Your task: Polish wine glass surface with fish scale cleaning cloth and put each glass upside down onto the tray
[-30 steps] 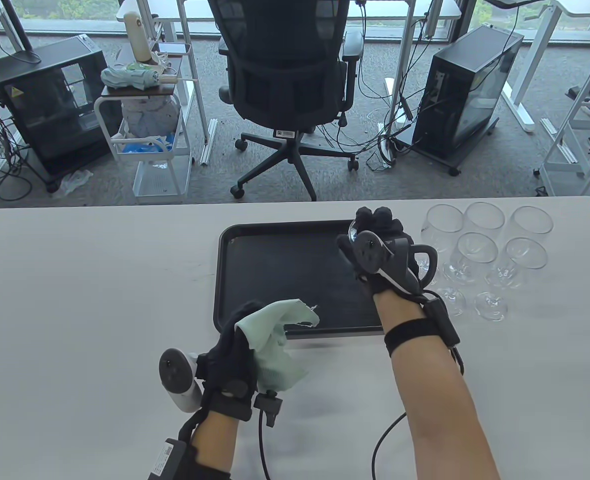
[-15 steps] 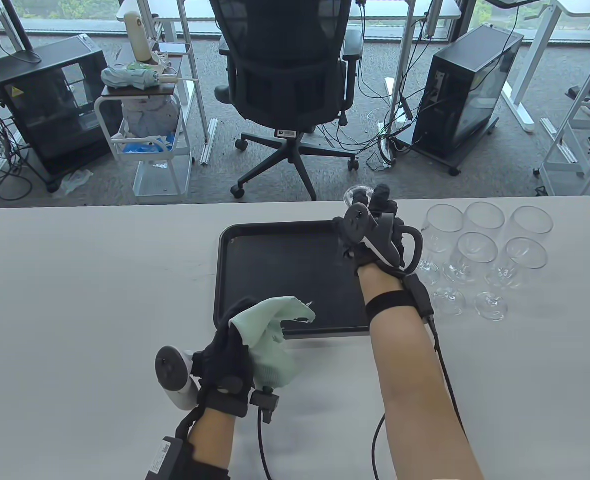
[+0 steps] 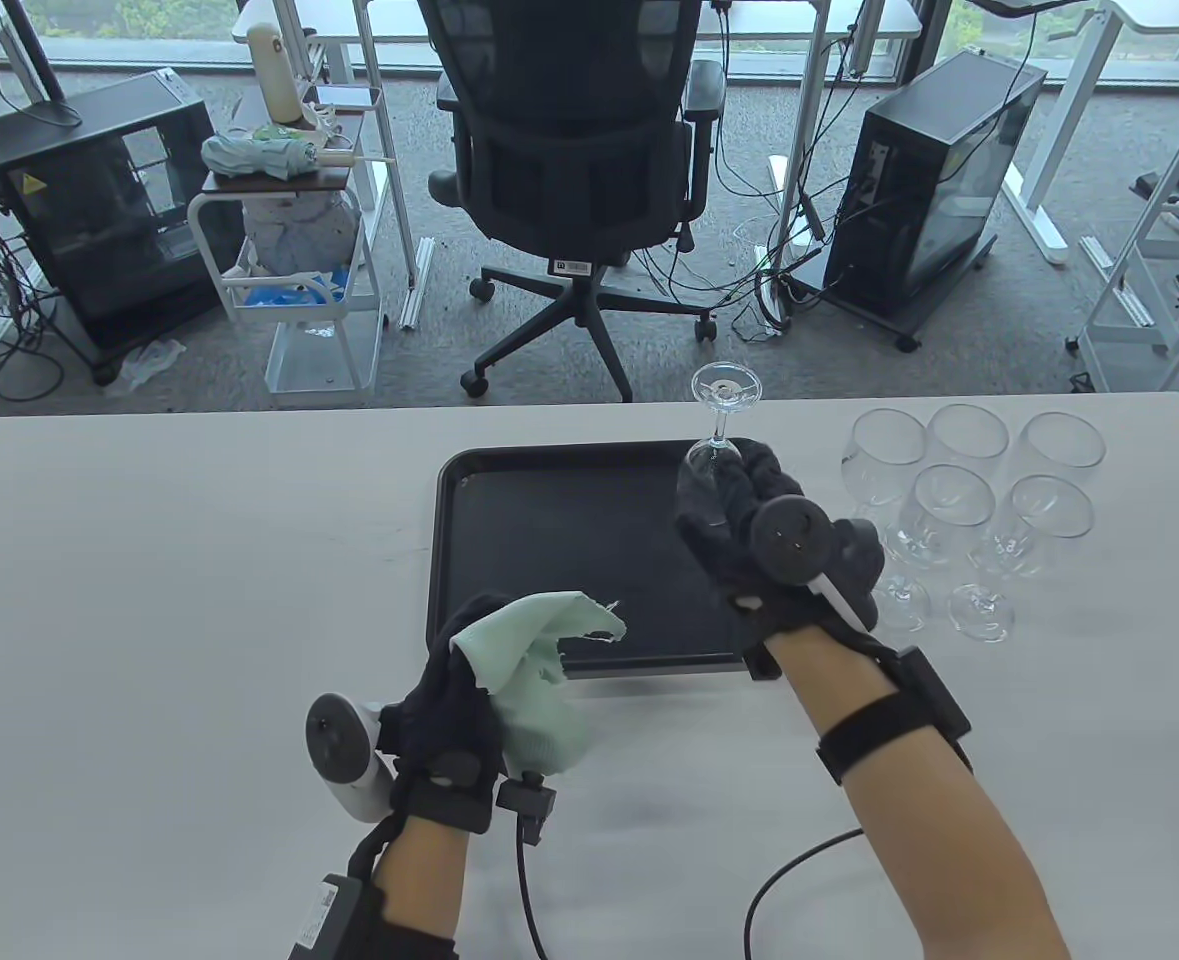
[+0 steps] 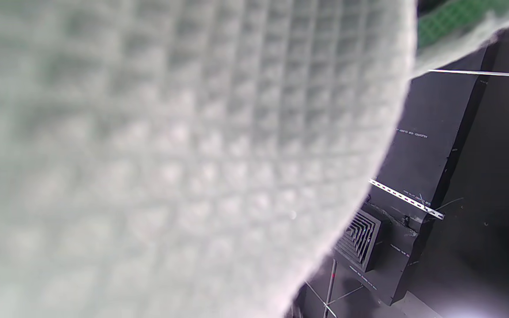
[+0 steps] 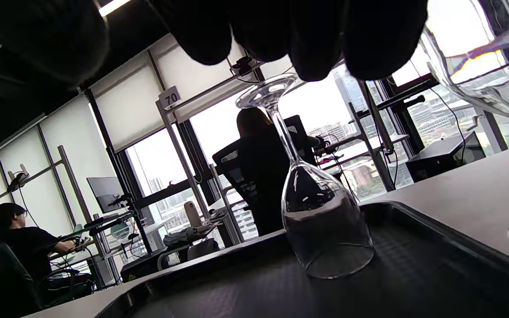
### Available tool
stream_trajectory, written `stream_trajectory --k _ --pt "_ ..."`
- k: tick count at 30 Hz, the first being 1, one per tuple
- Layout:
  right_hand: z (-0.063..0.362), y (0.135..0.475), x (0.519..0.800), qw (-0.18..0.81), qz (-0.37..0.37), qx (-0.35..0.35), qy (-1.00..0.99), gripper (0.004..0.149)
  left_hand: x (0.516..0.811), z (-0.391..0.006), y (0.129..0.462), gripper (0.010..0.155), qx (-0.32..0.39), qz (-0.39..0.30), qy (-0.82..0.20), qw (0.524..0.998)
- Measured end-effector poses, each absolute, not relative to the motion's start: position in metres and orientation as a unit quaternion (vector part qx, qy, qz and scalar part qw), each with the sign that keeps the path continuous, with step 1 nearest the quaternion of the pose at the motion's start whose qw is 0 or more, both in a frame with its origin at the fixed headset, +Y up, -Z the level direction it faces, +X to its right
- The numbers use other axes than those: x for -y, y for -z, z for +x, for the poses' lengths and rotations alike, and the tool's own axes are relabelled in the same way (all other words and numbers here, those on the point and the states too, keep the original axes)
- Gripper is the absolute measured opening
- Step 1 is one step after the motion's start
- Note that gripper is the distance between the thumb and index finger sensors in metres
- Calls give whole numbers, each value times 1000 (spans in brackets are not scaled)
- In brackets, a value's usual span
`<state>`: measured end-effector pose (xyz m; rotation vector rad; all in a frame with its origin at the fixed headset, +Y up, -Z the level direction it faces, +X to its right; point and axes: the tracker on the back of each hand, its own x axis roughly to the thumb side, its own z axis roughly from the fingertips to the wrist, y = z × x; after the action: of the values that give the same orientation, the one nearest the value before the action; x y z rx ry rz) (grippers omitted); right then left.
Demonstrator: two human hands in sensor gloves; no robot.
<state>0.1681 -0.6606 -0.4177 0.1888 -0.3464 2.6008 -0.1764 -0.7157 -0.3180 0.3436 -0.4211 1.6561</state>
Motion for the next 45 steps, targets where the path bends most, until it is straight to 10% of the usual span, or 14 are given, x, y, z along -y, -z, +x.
stream_trajectory --k 11,26,39,45 --pt "338 333 746 325 -180 6 -928 78 717 -177 318 55 179 150 -731 641" --pt "406 406 772 455 -416 53 -785 91 720 -179 322 55 175 144 -736 638" --pt "418 397 773 501 -413 98 -754 45 720 -181 323 55 172 150 -737 637" --pt "435 355 739 457 -227 261 -820 44 720 -180 323 55 179 146 -737 635"
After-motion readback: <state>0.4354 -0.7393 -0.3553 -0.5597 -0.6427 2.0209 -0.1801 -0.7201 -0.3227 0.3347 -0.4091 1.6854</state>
